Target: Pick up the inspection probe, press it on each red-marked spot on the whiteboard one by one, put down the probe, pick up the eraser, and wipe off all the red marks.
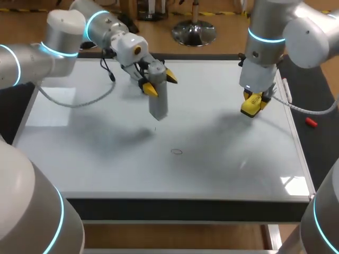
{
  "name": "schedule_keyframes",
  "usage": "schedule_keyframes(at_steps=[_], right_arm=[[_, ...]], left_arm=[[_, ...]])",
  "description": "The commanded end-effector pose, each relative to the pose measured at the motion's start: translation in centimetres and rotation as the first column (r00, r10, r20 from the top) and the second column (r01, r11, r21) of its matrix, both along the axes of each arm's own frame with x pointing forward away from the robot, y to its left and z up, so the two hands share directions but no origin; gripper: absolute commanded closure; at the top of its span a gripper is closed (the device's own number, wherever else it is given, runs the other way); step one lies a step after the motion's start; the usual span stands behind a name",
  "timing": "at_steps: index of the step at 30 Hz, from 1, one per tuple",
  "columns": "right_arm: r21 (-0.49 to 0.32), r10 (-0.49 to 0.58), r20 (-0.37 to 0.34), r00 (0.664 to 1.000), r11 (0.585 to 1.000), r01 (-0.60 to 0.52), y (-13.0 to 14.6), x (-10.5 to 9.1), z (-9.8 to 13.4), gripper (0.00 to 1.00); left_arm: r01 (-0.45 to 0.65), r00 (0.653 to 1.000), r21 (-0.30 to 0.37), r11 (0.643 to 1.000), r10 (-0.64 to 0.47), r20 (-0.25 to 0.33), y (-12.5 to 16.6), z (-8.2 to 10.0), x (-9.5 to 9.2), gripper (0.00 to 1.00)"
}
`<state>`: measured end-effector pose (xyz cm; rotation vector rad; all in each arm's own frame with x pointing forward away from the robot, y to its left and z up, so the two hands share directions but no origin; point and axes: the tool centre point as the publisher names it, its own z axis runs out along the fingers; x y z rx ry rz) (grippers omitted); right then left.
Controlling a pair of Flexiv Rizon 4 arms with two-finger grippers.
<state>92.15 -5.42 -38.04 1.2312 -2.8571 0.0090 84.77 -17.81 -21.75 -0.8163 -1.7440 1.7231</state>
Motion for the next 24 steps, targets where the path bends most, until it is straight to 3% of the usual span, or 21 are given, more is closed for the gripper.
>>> schedule_keyframes(at_steps=[1, 24], right_arm=[[-0.002, 0.002, -0.001, 1.000, 1.000, -0.002, -0.1, 0.0, 0.1, 1.00], [-0.002, 0.002, -0.001, 1.000, 1.000, -0.002, -0.1, 0.0, 0.1, 1.00]], left_arm=[[0.015, 1.000, 0.005, 1.000, -0.015, 0.006, 1.9, 0.7, 2.0, 1.00], [-0.073, 0.997, 0.035, 0.997, 0.072, 0.029, 9.5, 0.4, 8.8, 1.00]])
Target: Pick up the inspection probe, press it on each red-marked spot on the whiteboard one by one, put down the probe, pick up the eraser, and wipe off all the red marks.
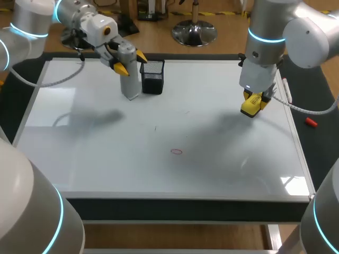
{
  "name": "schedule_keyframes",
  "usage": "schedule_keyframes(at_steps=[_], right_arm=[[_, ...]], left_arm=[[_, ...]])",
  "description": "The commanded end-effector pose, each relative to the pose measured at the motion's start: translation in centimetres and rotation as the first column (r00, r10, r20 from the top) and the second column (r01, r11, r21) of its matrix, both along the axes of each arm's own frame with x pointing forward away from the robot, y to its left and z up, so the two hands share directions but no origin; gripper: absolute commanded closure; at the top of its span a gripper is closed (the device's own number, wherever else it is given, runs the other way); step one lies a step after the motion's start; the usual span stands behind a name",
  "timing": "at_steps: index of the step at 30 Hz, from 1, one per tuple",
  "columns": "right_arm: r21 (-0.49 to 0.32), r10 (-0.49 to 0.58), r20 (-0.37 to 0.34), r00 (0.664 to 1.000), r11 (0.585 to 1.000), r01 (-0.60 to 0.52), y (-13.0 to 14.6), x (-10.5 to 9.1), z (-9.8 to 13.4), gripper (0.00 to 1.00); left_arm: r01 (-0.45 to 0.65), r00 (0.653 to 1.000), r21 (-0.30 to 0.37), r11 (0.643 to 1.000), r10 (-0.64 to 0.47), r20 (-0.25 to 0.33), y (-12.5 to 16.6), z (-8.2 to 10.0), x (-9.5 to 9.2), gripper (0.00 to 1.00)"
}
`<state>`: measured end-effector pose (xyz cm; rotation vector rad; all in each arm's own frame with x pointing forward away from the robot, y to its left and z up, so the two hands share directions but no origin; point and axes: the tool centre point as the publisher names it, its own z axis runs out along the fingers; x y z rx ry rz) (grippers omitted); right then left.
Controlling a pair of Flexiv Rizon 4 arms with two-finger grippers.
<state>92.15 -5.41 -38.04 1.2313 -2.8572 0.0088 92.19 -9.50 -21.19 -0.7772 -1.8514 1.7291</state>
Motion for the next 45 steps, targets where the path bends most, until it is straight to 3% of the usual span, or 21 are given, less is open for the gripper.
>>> schedule_keyframes(at_steps=[1, 14, 42, 45], right_arm=[[-0.002, 0.002, -0.001, 1.000, 1.000, -0.002, -0.1, 0.0, 0.1, 1.00], [-0.002, 0.002, -0.001, 1.000, 1.000, -0.002, -0.1, 0.0, 0.1, 1.00], [-0.002, 0.002, -0.001, 1.000, 1.000, -0.002, -0.1, 0.0, 0.1, 1.00], [-0.004, 0.020, 0.015, 1.000, 1.000, -0.020, 0.8, -0.8, 0.5, 1.00]], left_arm=[[0.003, 1.000, 0.003, 1.000, -0.003, -0.015, 1.5, -0.2, 1.6, 1.00], [-0.071, 0.997, -0.023, 0.997, 0.070, -0.044, 4.2, -1.1, 3.1, 1.00], [-0.070, 0.997, -0.022, 0.997, 0.069, -0.045, 4.2, -1.1, 3.1, 1.00], [-0.070, 0.997, -0.022, 0.997, 0.069, -0.045, 4.2, -1.1, 3.1, 1.00]])
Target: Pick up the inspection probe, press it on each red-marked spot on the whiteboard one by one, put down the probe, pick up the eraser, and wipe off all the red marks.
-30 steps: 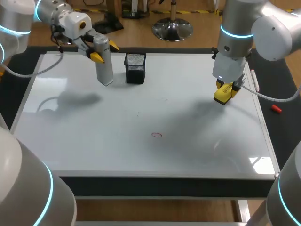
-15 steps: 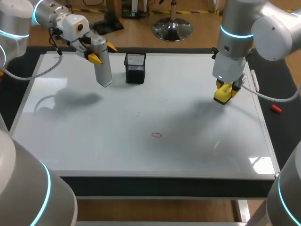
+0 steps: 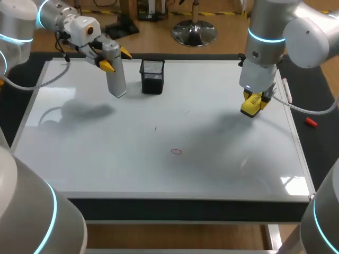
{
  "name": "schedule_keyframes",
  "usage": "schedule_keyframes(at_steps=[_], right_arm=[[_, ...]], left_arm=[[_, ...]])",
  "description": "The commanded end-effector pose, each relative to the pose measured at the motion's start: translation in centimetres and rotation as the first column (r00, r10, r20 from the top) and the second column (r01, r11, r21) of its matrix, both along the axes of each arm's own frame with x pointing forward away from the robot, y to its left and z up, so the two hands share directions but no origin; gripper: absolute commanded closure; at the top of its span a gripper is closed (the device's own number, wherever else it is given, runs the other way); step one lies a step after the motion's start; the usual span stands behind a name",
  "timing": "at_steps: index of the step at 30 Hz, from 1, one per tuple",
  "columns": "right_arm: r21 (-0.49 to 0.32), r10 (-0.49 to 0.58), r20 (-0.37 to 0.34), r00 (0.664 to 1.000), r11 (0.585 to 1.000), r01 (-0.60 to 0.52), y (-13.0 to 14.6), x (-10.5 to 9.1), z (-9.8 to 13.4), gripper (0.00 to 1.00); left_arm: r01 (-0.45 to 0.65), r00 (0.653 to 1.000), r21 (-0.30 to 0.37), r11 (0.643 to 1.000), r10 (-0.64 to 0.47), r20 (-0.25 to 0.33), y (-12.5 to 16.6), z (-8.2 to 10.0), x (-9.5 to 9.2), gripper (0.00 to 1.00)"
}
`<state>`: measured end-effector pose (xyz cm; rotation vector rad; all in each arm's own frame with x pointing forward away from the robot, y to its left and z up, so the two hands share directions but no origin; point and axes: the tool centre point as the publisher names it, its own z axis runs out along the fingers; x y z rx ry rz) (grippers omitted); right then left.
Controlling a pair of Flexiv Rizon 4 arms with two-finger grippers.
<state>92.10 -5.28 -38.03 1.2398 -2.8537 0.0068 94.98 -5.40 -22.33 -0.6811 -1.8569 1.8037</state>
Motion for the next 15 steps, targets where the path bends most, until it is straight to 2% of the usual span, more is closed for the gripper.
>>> schedule_keyframes(at_steps=[1, 15], right_arm=[[-0.006, 0.029, 0.027, 0.999, 1.000, -0.029, 1.0, -1.1, 0.7, 1.00], [-0.006, 0.218, 0.071, 0.973, 0.976, -0.218, 8.6, -7.9, 1.7, 1.00]], left_arm=[[0.007, 1.000, 0.000, 1.000, -0.007, -0.001, 0.1, 0.0, 0.3, 1.00], [0.007, 1.000, 0.000, 1.000, -0.007, -0.001, 0.1, 0.0, 0.3, 1.00]])
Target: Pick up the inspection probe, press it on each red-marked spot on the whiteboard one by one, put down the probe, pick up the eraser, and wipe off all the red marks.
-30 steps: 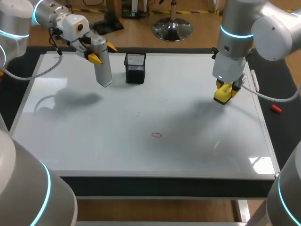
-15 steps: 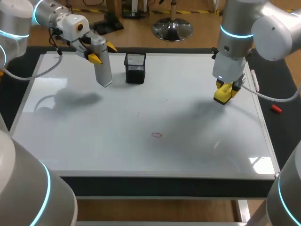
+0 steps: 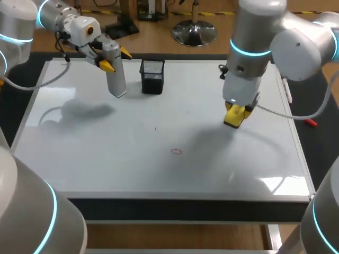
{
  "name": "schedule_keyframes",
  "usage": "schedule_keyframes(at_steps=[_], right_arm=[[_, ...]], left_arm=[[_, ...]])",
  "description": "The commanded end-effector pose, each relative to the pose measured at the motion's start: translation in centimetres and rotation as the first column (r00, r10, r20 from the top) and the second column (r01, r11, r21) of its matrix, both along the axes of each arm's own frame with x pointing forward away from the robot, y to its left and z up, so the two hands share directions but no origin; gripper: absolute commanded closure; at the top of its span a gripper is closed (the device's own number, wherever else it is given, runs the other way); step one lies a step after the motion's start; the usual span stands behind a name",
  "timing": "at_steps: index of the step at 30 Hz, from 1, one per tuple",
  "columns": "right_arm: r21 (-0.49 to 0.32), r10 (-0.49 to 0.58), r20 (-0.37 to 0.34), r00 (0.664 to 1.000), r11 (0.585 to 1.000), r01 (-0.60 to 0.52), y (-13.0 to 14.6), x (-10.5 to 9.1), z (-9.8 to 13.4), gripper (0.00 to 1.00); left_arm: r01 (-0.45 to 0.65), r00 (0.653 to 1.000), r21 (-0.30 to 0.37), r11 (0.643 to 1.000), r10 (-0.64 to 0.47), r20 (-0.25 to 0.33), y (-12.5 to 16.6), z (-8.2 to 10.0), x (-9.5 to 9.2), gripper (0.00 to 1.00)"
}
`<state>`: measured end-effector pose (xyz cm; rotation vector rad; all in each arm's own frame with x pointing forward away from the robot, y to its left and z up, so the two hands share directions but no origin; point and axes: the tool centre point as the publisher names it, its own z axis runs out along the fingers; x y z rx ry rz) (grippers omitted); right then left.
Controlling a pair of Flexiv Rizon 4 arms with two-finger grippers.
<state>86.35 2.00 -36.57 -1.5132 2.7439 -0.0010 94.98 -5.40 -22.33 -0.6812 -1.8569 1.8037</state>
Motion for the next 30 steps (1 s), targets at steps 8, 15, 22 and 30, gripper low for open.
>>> schedule_keyframes(at_steps=[8, 15, 22, 30], right_arm=[[-0.053, 0.195, 0.042, 0.980, 0.980, -0.192, 7.2, -6.3, -0.3, 1.00], [-0.058, 0.326, 0.010, 0.945, 0.944, -0.325, 12.1, -9.2, -1.7, 1.00], [-0.027, 0.408, -0.001, 0.913, 0.912, -0.408, 15.5, -10.1, -2.4, 1.00], [-0.013, 0.481, -0.013, 0.877, 0.877, -0.481, 18.9, -10.7, -3.4, 1.00]], left_arm=[[0.007, 1.000, 0.000, 1.000, -0.007, -0.001, 0.1, 0.0, 0.3, 1.00], [0.007, 1.000, 0.000, 1.000, -0.007, -0.001, 0.1, 0.0, 0.3, 1.00], [0.007, 1.000, 0.000, 1.000, -0.007, -0.001, 0.1, 0.0, 0.3, 1.00], [0.007, 1.000, 0.000, 1.000, -0.007, -0.001, 0.1, 0.0, 0.3, 1.00]])
